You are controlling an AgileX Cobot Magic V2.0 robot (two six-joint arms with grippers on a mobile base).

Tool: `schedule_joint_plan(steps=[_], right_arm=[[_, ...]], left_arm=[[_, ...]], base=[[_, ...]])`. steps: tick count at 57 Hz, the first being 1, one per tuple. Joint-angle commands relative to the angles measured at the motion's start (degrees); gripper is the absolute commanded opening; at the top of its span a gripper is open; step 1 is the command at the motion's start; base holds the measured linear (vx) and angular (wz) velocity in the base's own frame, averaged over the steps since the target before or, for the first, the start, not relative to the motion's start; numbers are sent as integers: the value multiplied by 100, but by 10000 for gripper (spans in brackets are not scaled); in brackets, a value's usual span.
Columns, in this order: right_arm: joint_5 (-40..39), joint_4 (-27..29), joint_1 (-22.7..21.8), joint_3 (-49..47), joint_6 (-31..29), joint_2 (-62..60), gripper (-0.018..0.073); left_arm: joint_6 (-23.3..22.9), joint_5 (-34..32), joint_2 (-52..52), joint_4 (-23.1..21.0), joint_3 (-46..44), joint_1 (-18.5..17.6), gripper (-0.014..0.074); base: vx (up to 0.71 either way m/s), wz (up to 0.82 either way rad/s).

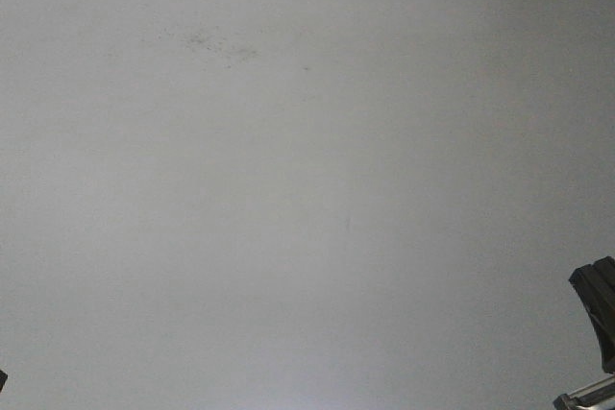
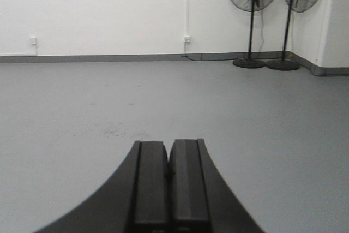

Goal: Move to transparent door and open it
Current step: 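Drive the base and turn toward the white-framed glass sliding door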

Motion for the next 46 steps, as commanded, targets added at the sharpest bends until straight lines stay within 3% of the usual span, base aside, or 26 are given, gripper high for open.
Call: schedule_joint_plan(steps=[1,46], right_arm=[[-464,-50,-3,22,-16,-92,-4],[-464,-50,-3,22,-16,-92,-4]], left_arm=[[4,-475,-83,-53,55,-15,3],[4,-475,-78,-53,55,-15,3]], base=[[52,25],[53,35]])
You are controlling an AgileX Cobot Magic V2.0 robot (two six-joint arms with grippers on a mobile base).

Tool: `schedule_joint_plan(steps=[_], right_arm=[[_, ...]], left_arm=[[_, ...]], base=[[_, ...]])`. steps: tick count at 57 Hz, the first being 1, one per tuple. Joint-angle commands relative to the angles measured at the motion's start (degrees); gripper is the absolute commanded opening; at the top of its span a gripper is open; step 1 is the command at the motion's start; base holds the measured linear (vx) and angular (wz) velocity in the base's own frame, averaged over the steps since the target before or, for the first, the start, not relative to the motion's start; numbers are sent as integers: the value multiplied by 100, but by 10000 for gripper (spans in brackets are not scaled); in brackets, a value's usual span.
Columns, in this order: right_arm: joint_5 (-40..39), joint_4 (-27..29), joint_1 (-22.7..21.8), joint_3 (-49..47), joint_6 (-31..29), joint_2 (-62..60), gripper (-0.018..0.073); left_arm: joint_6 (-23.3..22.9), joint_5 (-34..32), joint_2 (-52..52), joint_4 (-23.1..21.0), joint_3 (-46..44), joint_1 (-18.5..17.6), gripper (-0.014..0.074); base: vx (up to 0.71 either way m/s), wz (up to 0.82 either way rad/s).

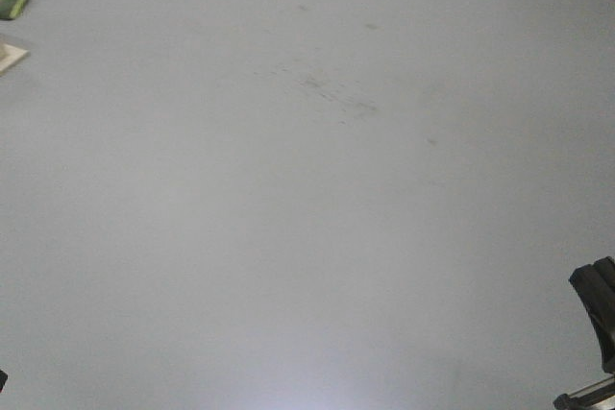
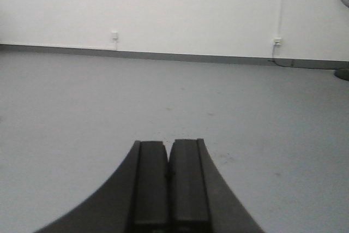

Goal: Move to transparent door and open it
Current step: 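Drive the base and turn toward the white-framed glass sliding door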

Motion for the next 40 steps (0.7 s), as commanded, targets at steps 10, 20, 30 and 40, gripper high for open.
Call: schedule_joint_plan(steps=[10,20,30,40], right_arm=[[-466,-50,-3,22,-16,-92,-4],[-466,-50,1,22,-16,-92,-4],[-466,-50,1,22,-16,-92,-4],[-466,-50,1,22,-16,-92,-4]], left_arm=[[4,-475,-78,-53,55,-15,3],[4,-475,-78,-53,55,-15,3],[4,-475,-78,-53,55,-15,3],[4,-475,-78,-53,55,-15,3]], base=[[56,56],[57,56],[57,56],[57,57]])
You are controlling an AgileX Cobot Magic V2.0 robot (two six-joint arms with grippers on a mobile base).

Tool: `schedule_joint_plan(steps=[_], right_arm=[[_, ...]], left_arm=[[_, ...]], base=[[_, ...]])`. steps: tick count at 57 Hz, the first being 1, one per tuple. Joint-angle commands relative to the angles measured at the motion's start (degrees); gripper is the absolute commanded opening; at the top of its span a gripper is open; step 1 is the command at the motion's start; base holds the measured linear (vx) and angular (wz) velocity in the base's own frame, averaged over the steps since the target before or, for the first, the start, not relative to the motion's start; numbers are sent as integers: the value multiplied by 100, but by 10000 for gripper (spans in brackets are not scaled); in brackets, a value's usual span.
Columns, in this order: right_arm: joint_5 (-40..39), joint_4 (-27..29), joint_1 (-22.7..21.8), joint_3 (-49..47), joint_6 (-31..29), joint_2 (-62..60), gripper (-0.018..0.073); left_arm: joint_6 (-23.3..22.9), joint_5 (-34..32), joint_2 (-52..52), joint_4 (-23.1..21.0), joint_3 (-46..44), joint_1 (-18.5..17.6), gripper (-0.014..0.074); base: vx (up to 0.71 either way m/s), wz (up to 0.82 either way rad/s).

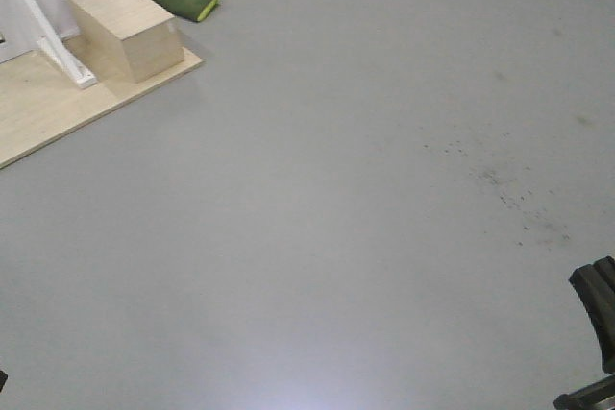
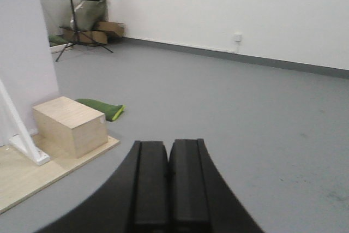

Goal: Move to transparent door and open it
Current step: 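Drive the base and turn toward the white-framed glass sliding door, then drive forward up to the door and stop facing its silver handle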

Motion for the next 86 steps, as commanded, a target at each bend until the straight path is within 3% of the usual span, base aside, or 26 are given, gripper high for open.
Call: schedule_joint_plan(steps=[1,53,86], right_arm=[[-467,-50,1,22,-16,-92,-4],[-467,-50,1,22,-16,-92,-4],[-467,-50,1,22,-16,-92,-4]], left_arm=[[4,-475,-78,-53,55,-15,3],[4,-475,-78,-53,55,-15,3],[4,-475,-78,-53,55,-15,3]], base=[[56,58],[54,59],[57,26]])
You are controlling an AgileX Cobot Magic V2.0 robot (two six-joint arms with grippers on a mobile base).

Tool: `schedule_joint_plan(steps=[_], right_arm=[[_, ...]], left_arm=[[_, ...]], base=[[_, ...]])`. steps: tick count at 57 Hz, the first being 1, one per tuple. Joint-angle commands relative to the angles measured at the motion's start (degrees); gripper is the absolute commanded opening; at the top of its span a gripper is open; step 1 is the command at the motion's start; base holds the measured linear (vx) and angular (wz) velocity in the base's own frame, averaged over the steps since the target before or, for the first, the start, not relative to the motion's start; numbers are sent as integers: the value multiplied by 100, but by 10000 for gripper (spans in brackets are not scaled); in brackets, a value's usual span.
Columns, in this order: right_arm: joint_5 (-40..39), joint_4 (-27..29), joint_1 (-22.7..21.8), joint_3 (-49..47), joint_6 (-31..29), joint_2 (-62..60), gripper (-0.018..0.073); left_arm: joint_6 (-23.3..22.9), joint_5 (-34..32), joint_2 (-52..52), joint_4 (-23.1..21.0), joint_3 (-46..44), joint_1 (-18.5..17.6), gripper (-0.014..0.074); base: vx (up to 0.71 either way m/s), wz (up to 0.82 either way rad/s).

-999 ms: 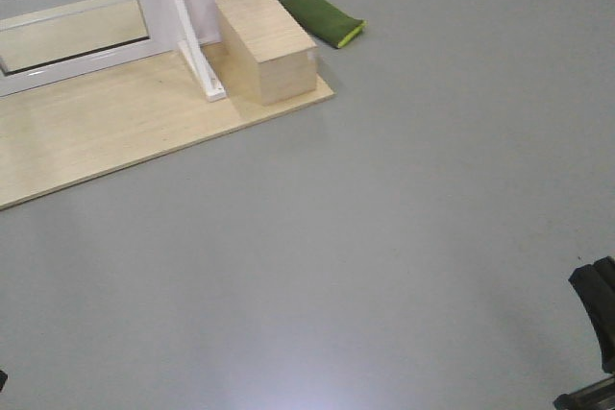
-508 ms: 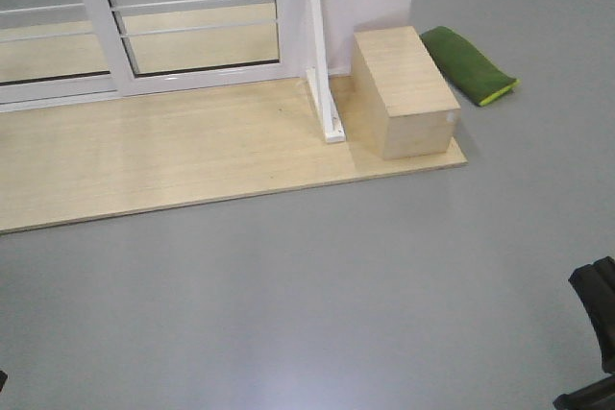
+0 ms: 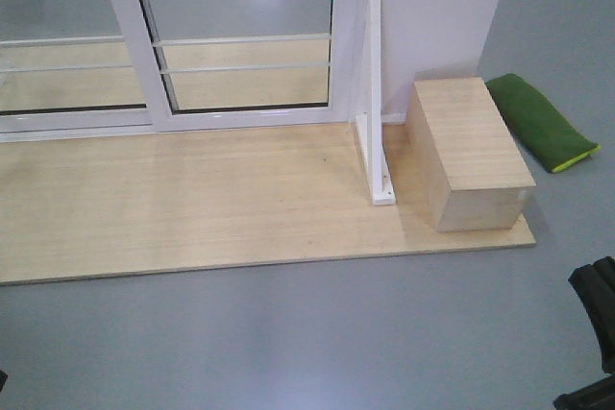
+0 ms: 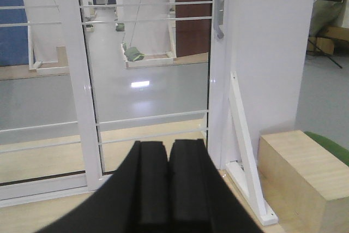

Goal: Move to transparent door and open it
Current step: 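Drive forward up to the door and stop facing its silver handle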

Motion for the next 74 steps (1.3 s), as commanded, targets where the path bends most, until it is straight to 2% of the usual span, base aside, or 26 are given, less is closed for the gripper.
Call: schedule_joint_plan(steps=[1,42,74], right_arm=[[-467,-50,1,22,-16,-92,-4],[-467,-50,1,22,-16,-92,-4],[-467,-50,1,22,-16,-92,-4]], left_arm=[[4,-475,-78,-53,55,-15,3],[4,-475,-78,-53,55,-15,3],[4,-475,-78,-53,55,-15,3]], base=[[56,14],[53,12],[39,-3]])
